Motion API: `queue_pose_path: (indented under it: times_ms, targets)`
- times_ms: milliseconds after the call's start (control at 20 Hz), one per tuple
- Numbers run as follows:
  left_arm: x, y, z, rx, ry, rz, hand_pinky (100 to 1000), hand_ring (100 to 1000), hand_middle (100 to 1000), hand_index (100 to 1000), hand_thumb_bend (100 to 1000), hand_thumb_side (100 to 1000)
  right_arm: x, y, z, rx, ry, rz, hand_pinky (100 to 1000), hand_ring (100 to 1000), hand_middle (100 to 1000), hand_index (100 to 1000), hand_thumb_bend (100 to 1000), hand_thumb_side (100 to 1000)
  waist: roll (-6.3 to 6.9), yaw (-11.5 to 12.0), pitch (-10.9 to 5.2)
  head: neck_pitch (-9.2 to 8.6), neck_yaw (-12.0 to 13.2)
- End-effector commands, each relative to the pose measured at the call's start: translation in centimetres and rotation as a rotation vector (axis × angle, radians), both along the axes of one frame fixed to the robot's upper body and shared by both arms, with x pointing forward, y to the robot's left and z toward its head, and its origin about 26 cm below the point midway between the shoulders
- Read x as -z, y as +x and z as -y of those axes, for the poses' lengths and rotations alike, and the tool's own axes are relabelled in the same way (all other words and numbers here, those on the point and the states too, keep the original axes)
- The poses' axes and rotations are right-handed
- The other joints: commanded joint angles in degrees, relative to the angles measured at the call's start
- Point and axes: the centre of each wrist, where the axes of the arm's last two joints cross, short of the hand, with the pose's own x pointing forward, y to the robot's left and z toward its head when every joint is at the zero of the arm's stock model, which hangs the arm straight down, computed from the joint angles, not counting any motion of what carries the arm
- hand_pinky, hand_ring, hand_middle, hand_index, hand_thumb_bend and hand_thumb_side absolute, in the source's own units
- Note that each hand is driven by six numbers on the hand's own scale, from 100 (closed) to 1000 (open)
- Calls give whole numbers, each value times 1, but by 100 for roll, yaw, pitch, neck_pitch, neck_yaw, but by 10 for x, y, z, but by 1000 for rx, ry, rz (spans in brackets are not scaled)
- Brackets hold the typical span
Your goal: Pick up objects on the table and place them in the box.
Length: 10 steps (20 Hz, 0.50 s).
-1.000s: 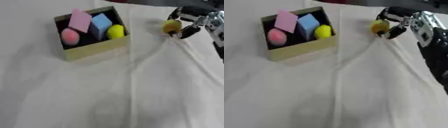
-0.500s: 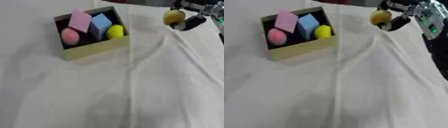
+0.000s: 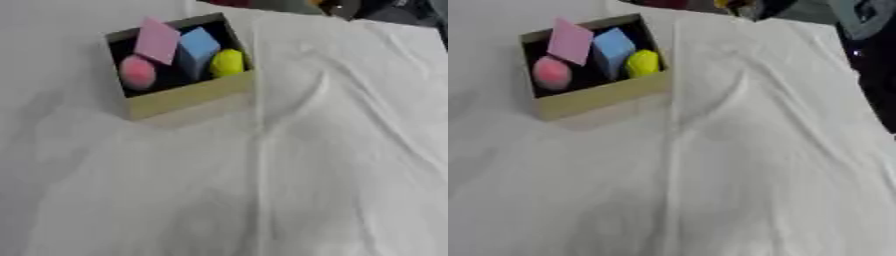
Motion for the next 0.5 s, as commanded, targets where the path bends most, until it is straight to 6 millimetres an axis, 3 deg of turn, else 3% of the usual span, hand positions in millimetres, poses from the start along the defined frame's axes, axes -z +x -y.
queue_pose_path:
  times_ms: [50,500]
  targets:
    - [-7,-5,0,2,14,31,707,733,672,799,518,511,-18,-3,-25,-66,-11,28,754,637,474,602,100,100,49,17,-162,-18,-15]
    - [-10,-5,5,28,1,47,709,734,673,799,522,507,-7,13,-106,-231,-60,-24,757,628,467,596,100,100,50,144,-130,8,-199]
